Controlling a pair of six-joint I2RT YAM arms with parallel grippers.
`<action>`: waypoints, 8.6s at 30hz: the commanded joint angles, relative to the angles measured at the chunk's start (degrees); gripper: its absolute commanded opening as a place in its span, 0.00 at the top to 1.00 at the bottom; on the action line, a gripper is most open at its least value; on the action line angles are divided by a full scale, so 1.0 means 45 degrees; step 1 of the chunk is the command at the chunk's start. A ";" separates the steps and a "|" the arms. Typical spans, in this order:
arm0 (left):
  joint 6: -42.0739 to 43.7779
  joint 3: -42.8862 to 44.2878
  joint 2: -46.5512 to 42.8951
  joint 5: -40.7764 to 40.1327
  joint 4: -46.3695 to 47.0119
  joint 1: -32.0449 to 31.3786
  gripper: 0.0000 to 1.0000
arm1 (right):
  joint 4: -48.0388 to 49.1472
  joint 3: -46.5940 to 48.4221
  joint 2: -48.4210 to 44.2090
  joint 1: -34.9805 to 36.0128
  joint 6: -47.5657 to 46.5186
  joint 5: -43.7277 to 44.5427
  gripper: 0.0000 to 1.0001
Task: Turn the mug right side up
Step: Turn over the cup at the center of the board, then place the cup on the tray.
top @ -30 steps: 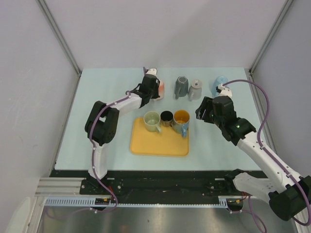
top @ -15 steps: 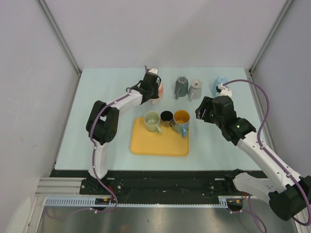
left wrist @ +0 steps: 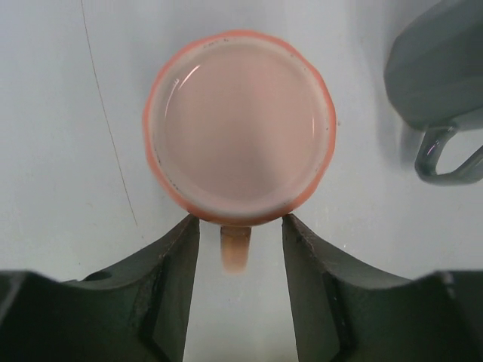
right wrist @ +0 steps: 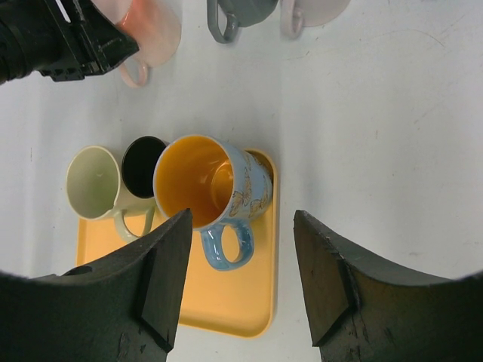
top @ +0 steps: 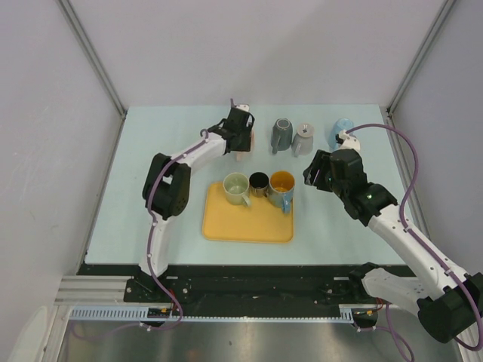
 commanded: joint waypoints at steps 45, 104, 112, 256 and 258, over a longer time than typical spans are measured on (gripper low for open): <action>-0.1716 -0.1747 -0.3274 0.1820 0.3672 0.0456 1.00 | 0.0352 -0.0285 -0.0251 -0.0018 0.0238 -0.0095 0.39; -0.9744 -1.2334 -1.5113 0.8479 1.2345 -0.2141 1.00 | 1.2362 -0.0129 0.1838 0.1408 0.6468 -1.1931 0.57; -0.9685 -1.2471 -1.5113 0.8558 1.2345 -0.2395 1.00 | 1.3766 -0.0129 0.2053 0.1525 0.7209 -1.1697 0.58; -0.6092 -1.5088 -1.9449 0.2093 0.2404 0.1140 0.03 | -0.2090 0.1510 0.6037 0.7560 -0.0855 -0.1442 1.00; -0.6131 -1.5108 -1.9469 0.2132 0.2404 0.1121 0.04 | -0.1817 0.1764 0.6232 0.7794 -0.0875 -0.1481 1.00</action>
